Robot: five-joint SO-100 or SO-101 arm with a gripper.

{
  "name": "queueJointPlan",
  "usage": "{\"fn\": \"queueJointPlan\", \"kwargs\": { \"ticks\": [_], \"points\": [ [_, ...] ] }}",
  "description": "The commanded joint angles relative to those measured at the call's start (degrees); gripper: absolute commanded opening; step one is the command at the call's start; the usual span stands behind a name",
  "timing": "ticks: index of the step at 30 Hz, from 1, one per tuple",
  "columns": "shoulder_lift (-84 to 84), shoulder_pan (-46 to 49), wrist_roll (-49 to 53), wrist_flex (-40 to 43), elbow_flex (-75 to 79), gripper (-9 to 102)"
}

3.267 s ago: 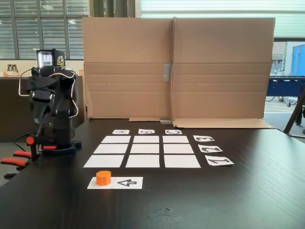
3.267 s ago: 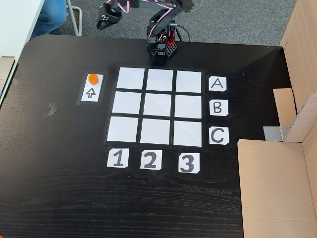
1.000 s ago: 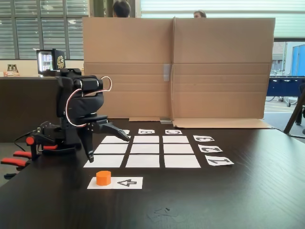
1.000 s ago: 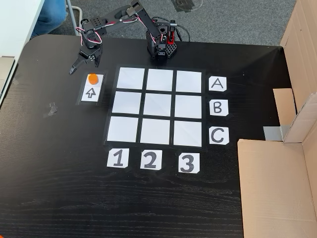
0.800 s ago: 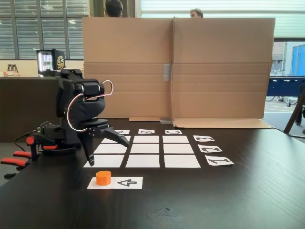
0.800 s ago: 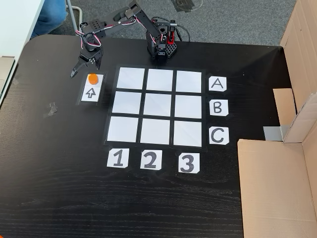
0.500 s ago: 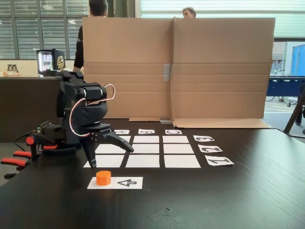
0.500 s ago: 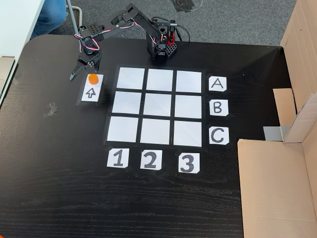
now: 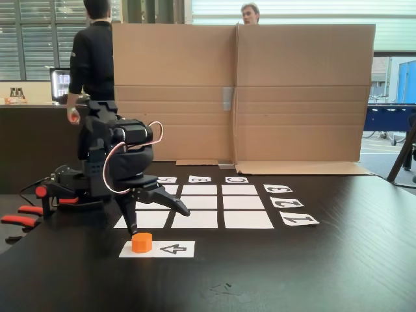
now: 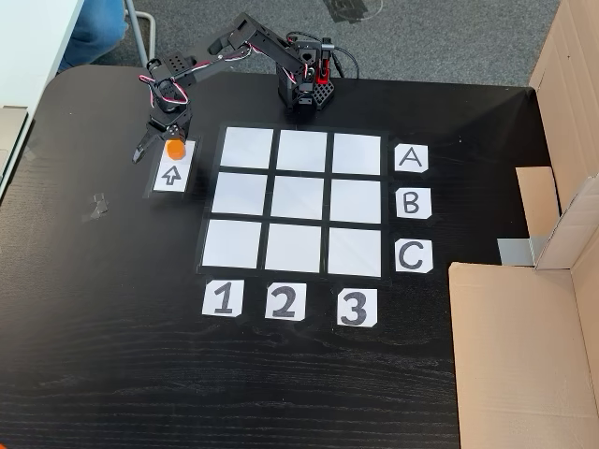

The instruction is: Pick up the round, orange token and place it in the grid on square B3.

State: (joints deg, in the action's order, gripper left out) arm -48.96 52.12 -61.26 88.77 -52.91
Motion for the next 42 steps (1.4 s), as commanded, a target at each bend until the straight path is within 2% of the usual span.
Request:
{"fn": "queueJointPlan", "kwargs": {
  "ticks": [1,7,10,11,12,13,14,15,29,34,42],
  "points": [
    [-0.3,-0.7,-0.6,-0.1,2.1,75],
    [0.6,-0.7,-0.7,-0.2,2.1,75],
    [1.0,-0.5,-0.7,-0.2,2.1,71],
    [1.1,-0.5,-0.7,-0.2,2.1,66],
    [1.2,-0.5,-0.7,-0.2,2.1,53],
    [1.2,-0.5,-0.7,-0.2,2.1,32],
    [1.3,-0.6,-0.7,-0.2,2.2,6],
    [1.3,-0.8,-0.9,-0.2,2.5,0],
    [-1.4,-1.0,-2.3,-0.2,3.8,0],
    [-7.1,-1.6,-1.4,-0.3,2.8,0],
    [-22.1,-5.3,1.8,-2.0,-8.0,0]
  ]
}}
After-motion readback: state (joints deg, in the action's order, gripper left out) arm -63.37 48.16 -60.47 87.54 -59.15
